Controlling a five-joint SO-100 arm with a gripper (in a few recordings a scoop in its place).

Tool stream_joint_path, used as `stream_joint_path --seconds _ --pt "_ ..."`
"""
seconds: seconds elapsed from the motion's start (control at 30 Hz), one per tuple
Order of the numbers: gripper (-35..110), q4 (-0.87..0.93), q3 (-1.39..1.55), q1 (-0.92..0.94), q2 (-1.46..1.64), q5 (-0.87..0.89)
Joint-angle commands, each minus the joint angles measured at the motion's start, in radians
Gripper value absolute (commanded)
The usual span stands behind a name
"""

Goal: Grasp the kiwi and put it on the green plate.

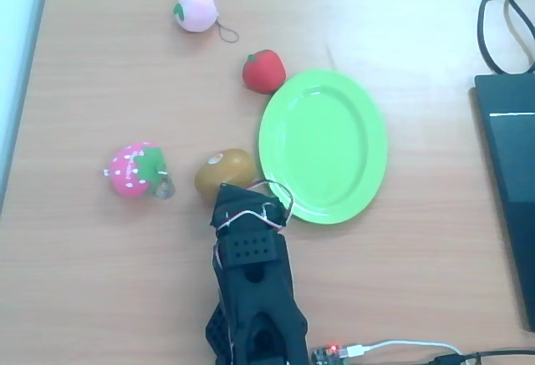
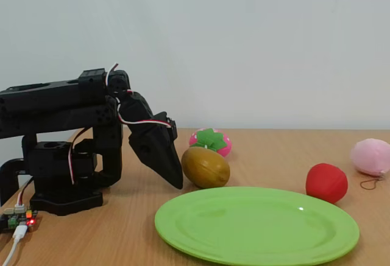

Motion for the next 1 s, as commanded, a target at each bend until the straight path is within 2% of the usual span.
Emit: stream_joint_path --seconds 0.0,0.07,0.13,0.2,0.27,0.47,0.6,0.67,0.87,0.97 --pt "-3 0.005 0.064 0.003 0.012 -0.006" --pt "-2 -0.005 0.04 0.011 0.011 0.129" --pt "-2 -0.008 -0.021 0.038 0.009 0.414" --pt "-8 -0.008 -0.091 0.04 0.009 0.566" --pt "-8 -0.003 -0.169 0.041 0.009 0.681" --pt "-7 0.052 -0.476 0.086 -0.173 0.738" --pt "11 0.166 -0.657 0.046 -0.331 0.738" --pt "15 0.186 -0.672 0.037 -0.342 0.741" --pt "42 0.201 -0.661 0.058 -0.357 0.741" --pt "45 0.199 -0.658 0.055 -0.383 0.738"
